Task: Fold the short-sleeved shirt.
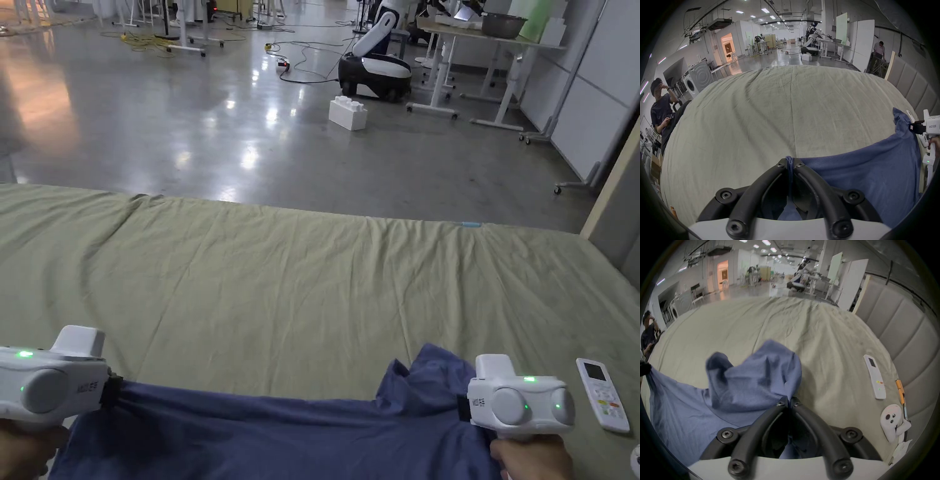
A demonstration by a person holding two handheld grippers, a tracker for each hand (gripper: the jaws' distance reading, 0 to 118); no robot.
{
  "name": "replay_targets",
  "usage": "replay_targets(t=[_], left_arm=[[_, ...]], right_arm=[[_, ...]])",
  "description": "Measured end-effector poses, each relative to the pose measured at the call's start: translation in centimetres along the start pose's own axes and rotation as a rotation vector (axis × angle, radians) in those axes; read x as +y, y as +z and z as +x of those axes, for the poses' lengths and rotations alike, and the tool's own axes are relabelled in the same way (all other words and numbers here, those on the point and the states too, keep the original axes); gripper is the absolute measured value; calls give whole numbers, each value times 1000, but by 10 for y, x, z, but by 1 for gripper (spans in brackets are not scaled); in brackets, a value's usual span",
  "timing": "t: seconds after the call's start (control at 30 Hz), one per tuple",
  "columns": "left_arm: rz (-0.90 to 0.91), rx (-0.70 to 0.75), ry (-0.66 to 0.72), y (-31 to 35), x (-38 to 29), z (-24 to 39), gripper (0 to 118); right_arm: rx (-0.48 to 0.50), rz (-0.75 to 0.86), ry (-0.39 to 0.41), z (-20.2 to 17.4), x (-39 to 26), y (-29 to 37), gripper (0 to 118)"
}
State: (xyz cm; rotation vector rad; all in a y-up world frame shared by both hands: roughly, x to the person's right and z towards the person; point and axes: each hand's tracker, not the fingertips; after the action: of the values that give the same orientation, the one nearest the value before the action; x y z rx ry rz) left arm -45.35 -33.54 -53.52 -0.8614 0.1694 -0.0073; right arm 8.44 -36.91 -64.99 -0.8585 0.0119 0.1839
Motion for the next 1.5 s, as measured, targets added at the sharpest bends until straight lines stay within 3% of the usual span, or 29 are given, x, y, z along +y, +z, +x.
replay_targets(t=[0.43,0.73,0.8,0.83,0.9,1.07,1.23,1.5], left_arm=[[194,-16,42,146,21,-11,6],[411,10,42,274,76,-26,6],[434,7,65,295,89,-30,6],[444,7,69,306,97,-32,6],[478,19,80,322,111,-36,6],[550,52,58,352,152,-42,6],[599,75,63,366,190,-48,6],[636,88,87,364,247,-61,6]], right_arm=[[-10,339,4,18,15,192,2],[-73,613,-10,40,79,331,2],[-103,707,34,43,96,359,2],[-83,675,-17,45,100,366,2],[-128,760,30,43,116,393,2],[-144,808,-3,41,152,435,2],[-179,868,26,33,182,458,2],[-206,923,41,26,233,455,2]])
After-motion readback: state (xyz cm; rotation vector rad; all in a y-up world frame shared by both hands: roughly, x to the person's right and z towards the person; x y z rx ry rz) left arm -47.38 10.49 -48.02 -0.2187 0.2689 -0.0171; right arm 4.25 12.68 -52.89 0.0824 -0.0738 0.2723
